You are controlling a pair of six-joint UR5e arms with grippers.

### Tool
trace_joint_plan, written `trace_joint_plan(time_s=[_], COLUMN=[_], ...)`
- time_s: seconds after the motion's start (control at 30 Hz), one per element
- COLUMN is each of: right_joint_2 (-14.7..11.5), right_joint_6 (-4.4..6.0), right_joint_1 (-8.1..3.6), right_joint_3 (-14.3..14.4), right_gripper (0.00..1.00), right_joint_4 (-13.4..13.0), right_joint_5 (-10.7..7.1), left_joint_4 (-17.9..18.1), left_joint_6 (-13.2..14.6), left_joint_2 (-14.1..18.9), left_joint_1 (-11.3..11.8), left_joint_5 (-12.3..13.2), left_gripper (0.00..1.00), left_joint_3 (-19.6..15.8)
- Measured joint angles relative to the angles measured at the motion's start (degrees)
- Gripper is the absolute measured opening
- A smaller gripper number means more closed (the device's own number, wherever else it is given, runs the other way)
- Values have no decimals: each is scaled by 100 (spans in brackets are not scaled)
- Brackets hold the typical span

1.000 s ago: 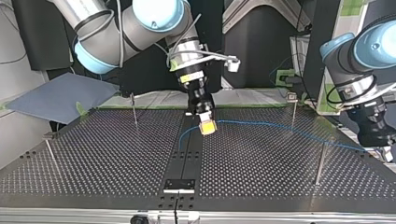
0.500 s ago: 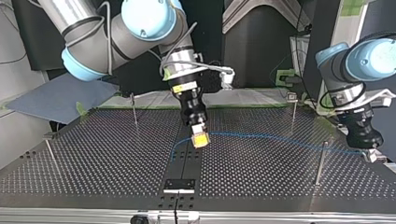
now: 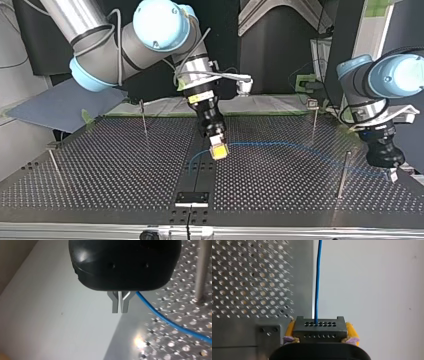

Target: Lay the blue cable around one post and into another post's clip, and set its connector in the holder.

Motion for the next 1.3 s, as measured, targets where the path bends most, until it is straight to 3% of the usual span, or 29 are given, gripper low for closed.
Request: trace_joint_plan(time_s=[0.3,0.5,0.97,1.3], right_joint_2=[331,482,758,818], right_joint_6=[-8,-33,0,5], right_joint_1=[20,-6,-36,-85], right_joint_3=[-256,-414,-448,-495], right_gripper=[0,0,0,0], right_joint_4=[173,337,305,306], right_joint_5=[-90,-117,-175,-213], left_joint_4=[7,10,102,180], left_joint_6=[-11,62,100,161], left_joint_2=[-105,-343,-643,-752], left_joint_1=[21,-15,-22,-35], left_joint_5=[-4,-3,-2,12], left_gripper=[9,9,9,9], left_joint_3=[10,10,11,12])
